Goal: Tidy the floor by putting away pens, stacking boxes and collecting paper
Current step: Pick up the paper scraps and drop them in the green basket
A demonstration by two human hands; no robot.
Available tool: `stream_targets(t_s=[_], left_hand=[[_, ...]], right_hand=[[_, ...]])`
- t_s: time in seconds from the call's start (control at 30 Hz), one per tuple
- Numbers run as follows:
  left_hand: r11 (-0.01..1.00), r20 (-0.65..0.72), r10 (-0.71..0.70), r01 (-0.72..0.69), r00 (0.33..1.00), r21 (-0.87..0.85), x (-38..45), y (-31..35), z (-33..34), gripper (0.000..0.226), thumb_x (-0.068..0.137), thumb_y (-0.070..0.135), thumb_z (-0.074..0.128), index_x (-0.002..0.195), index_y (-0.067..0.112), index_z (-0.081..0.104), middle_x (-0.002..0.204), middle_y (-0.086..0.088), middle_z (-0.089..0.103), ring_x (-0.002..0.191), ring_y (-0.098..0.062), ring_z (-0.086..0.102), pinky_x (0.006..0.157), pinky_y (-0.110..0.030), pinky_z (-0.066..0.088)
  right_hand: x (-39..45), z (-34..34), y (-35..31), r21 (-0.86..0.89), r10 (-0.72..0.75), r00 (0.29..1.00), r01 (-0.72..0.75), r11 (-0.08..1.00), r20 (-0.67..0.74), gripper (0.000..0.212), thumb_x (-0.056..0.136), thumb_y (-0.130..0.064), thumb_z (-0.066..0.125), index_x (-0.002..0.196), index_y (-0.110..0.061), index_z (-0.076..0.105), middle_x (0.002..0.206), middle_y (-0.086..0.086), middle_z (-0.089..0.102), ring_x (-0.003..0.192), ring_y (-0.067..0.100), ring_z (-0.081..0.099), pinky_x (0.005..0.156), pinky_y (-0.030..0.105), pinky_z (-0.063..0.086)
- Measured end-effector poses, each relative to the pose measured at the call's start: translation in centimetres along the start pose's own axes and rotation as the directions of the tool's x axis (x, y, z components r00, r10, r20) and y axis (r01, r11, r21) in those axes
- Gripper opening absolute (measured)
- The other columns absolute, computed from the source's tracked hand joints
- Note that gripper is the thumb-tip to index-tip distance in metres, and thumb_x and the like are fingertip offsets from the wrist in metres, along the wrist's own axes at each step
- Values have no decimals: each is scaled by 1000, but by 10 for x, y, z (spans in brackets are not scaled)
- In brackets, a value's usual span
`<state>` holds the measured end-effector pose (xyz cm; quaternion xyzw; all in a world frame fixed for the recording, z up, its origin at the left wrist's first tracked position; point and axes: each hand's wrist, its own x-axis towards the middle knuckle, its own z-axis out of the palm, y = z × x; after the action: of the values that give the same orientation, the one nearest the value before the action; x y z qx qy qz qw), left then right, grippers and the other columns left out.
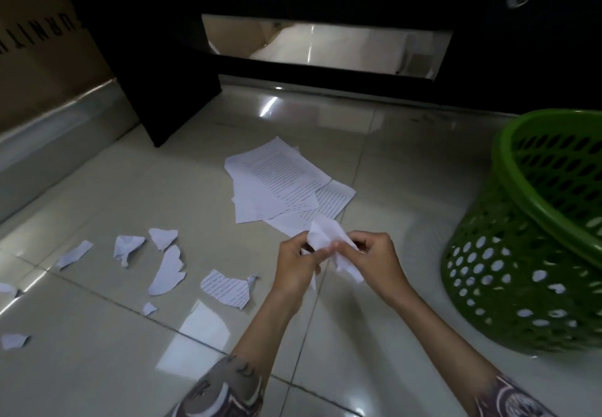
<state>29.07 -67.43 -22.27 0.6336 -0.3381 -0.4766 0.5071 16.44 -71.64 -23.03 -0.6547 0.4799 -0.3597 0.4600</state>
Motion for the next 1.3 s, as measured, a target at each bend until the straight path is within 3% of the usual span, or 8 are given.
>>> stream_targets(t_s=[0.13, 0.27, 0.43, 0.57, 0.73, 0.9, 1.1, 1.3], left_hand=[[999, 98, 52, -53, 994, 7, -4, 47, 29, 9, 76, 7, 71, 80, 2, 65, 58, -4, 53, 48, -13, 45, 50, -22, 40], [986, 238, 164, -167, 957, -8, -16, 105, 65, 17, 78, 7, 69, 91, -1, 65, 63, -5, 56, 53, -14, 48, 55, -25, 43], [965, 415, 261, -248, 872, -85, -27, 167, 123, 7, 79, 2, 67, 79, 5, 61, 60, -2, 55, 50, -11, 49, 51, -24, 41], [963, 500, 243, -268, 831, -23, -30, 188, 176, 16, 82, 6, 65, 96, 8, 58, 90, -11, 63, 84, -22, 64, 75, -34, 54], [938, 581, 180, -317, 794, 142, -33, 183, 232, 27, 86, -2, 50, 107, 14, 42, 108, -18, 56, 89, -20, 53, 71, -30, 44], [927, 670, 46, -282, 741, 248, -36, 176, 250, 55, 93, 7, 46, 142, 13, 22, 143, -15, 37, 129, -27, 40, 90, -31, 37], [931, 664, 93, -302, 742, 207, -32, 183, 235, 39, 90, 19, 56, 128, 14, 47, 140, -9, 42, 129, -23, 40, 93, -28, 33], [917, 585, 253, -384, 771, 109, -33, 190, 209, 25, 90, 16, 56, 114, 12, 59, 123, -4, 55, 117, -17, 49, 89, -26, 36]], right_hand=[[-7, -35, -40, -31, -53, 978, 48, 998, -204, 22, 79, -7, 66, 66, 10, 60, 62, 31, 55, 55, 17, 43, 53, 28, 33], [-19, -83, -88, -108, -181, 905, 150, 983, -385, 10, 80, -3, 65, 72, -7, 67, 65, 14, 66, 56, 17, 55, 52, 30, 44], [-31, -153, -128, -236, -303, 804, 208, 949, -512, 9, 82, -9, 65, 77, -2, 68, 68, 15, 66, 64, 26, 58, 58, 38, 45], [-37, -202, -131, -278, -283, 743, 136, 951, -607, 8, 82, -8, 64, 80, 0, 66, 73, 14, 66, 69, 26, 62, 61, 39, 50], [-39, -242, -99, -367, -200, 734, -71, 927, -649, 18, 80, -3, 64, 66, 0, 52, 58, 8, 51, 53, 16, 46, 49, 25, 31], [-42, -264, -72, -363, -83, 750, -218, 906, -657, 7, 81, -2, 62, 79, 3, 58, 72, 19, 60, 66, 34, 56, 51, 27, 35], [-43, -268, -68, -292, 54, 753, -318, 902, -656, 31, 84, -7, 63, 115, -2, 58, 109, 14, 64, 81, 18, 56, 64, 24, 44], [-40, -254, -81, -281, 17, 745, -272, 920, -667, 28, 87, -11, 61, 114, -6, 60, 114, 11, 63, 87, 14, 55, 73, 24, 44]])
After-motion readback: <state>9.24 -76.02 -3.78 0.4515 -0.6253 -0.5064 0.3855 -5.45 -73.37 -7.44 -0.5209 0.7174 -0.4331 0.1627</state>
